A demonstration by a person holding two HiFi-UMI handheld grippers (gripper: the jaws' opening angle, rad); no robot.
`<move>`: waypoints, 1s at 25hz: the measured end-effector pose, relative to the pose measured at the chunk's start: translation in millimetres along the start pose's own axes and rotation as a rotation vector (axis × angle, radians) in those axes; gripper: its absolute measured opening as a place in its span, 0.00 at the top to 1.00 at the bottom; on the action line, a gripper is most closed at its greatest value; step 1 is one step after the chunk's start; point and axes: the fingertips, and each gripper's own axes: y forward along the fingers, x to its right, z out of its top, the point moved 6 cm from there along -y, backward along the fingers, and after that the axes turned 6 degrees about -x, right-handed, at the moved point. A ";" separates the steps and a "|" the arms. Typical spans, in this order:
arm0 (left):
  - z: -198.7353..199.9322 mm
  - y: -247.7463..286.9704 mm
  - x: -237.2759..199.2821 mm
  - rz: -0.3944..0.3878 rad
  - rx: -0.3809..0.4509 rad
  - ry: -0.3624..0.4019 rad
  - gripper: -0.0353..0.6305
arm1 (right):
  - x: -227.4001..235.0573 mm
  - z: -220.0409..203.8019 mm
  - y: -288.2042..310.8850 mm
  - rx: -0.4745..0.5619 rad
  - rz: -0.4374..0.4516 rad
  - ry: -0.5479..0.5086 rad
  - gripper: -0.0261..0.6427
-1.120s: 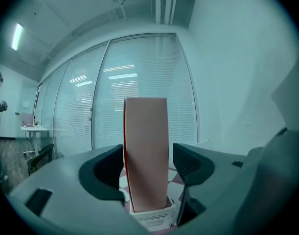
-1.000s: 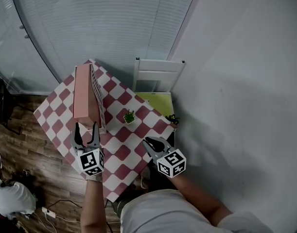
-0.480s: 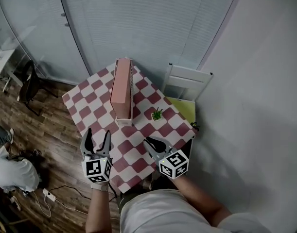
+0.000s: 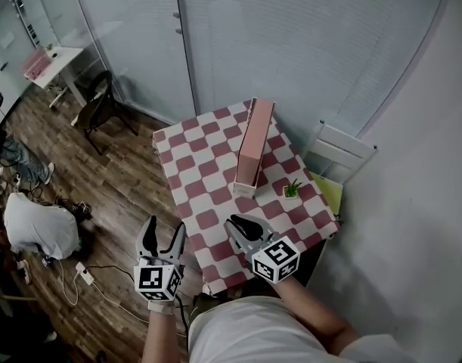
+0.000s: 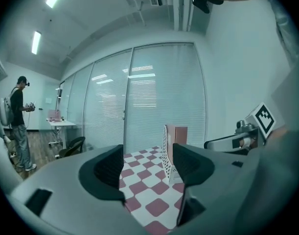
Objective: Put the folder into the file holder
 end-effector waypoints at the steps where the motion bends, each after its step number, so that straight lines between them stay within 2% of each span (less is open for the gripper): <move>1: -0.6 -9.7 -4.8 0.009 -0.001 -0.007 0.50 | -7.5 3.8 5.4 -0.001 0.022 -0.008 0.90; 13: -3.2 -100.6 -50.3 0.098 0.022 -0.063 0.50 | -83.6 32.9 49.4 0.001 0.241 -0.109 0.90; 25: 3.5 -128.5 -49.6 0.087 0.070 -0.112 0.50 | -101.4 34.3 54.1 0.006 0.286 -0.186 0.90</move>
